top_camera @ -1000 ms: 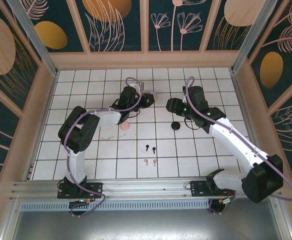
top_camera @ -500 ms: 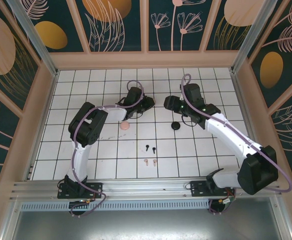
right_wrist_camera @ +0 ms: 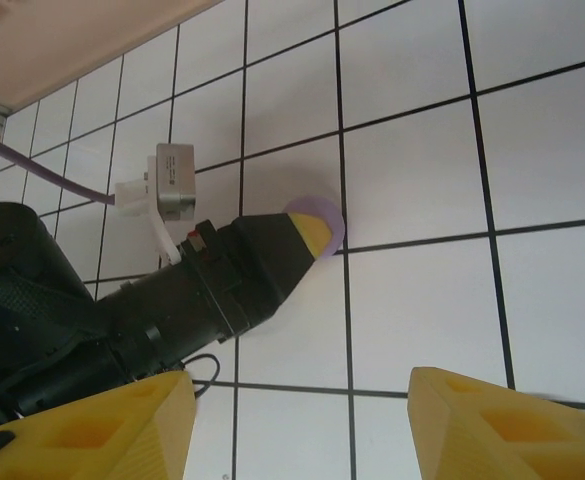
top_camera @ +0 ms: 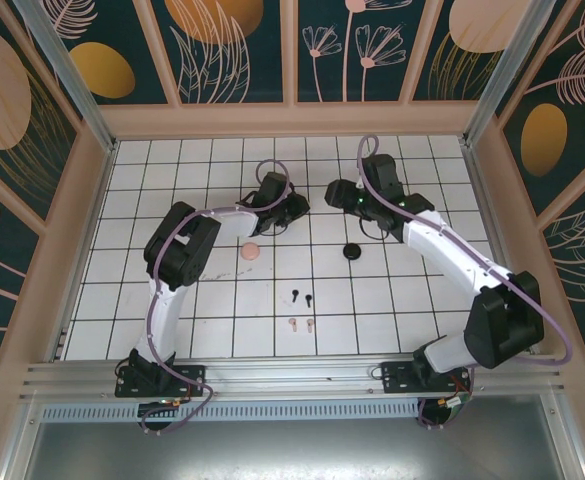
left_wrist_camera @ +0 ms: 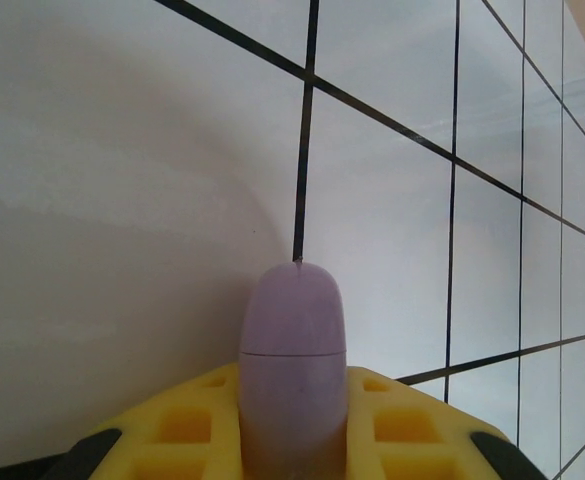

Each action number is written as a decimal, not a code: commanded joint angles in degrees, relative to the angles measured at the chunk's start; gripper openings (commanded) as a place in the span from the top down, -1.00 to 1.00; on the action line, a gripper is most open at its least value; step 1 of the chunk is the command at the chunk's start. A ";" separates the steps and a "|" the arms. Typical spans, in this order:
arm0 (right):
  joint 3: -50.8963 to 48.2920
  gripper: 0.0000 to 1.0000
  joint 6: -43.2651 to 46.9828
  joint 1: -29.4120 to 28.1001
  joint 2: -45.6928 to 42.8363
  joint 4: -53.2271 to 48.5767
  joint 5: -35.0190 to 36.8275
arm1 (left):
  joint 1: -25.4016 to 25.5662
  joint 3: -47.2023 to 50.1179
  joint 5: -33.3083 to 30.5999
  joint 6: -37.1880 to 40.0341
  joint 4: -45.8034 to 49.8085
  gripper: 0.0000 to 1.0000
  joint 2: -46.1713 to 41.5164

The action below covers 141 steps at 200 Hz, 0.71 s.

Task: Insert wireless bluetooth earbuds into charging case

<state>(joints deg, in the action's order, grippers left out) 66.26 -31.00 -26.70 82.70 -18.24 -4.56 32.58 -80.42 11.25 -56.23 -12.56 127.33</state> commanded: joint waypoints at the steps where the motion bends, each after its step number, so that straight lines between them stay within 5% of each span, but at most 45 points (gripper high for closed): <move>1: 4.03 -0.18 -0.81 0.97 1.88 -0.54 -0.37 | -0.06 -2.02 -2.07 1.65 6.89 0.77 2.63; 76: 6.95 -0.23 -2.26 2.11 4.93 -1.54 -0.82 | -0.10 -2.90 -3.20 4.35 10.89 0.45 2.79; 141: 4.25 -0.55 -4.62 2.22 3.10 -1.49 -0.28 | -0.06 -2.57 -3.12 6.25 11.60 -0.03 0.48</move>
<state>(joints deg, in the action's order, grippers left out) 71.33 -33.87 -24.84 87.20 -19.07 -4.56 32.93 -83.61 10.02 -52.03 -7.46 127.90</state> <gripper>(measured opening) 0.767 0.480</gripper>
